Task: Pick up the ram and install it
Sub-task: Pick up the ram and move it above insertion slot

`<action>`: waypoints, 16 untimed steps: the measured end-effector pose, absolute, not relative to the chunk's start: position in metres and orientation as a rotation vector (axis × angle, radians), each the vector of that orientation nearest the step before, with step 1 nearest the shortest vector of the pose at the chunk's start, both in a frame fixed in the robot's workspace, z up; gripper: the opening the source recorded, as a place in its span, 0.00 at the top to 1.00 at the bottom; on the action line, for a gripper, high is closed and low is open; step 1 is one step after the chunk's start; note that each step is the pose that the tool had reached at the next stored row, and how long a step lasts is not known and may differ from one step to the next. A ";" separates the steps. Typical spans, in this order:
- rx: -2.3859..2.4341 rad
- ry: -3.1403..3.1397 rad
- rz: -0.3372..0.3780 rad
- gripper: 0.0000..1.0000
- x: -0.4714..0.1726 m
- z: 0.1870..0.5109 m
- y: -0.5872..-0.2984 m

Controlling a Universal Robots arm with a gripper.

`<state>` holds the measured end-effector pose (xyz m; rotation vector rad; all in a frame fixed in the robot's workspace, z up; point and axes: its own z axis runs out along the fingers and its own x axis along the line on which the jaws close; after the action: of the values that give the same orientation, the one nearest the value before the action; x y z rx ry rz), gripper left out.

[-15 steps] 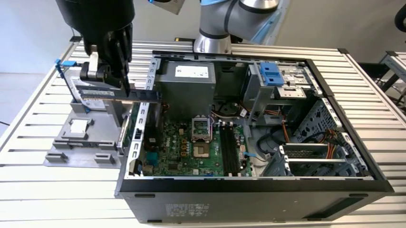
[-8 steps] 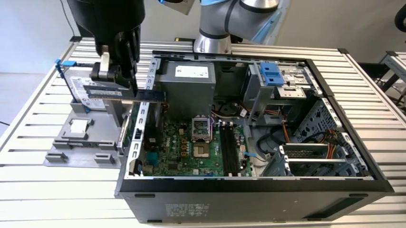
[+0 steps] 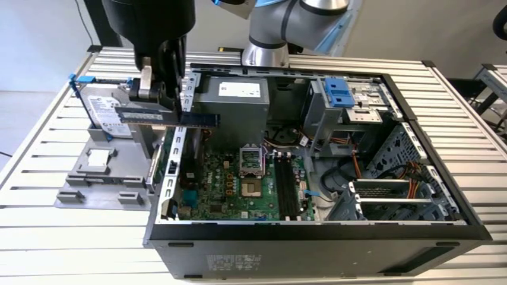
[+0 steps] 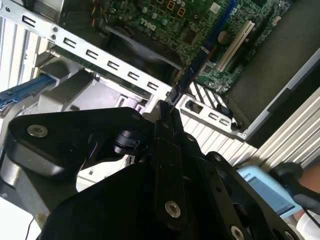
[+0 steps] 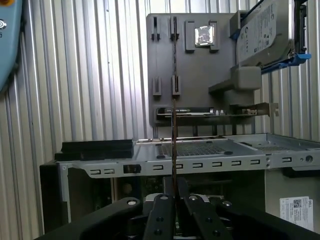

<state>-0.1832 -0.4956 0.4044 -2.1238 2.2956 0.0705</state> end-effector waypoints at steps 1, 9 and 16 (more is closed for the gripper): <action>-2.124 2.296 0.070 1.00 -0.182 0.404 -0.496; -2.124 2.296 0.070 1.00 -0.170 0.404 -0.496; -2.124 2.296 0.070 1.00 -0.160 0.404 -0.496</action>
<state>-0.1603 -0.4957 0.4044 -2.1238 2.2956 0.0704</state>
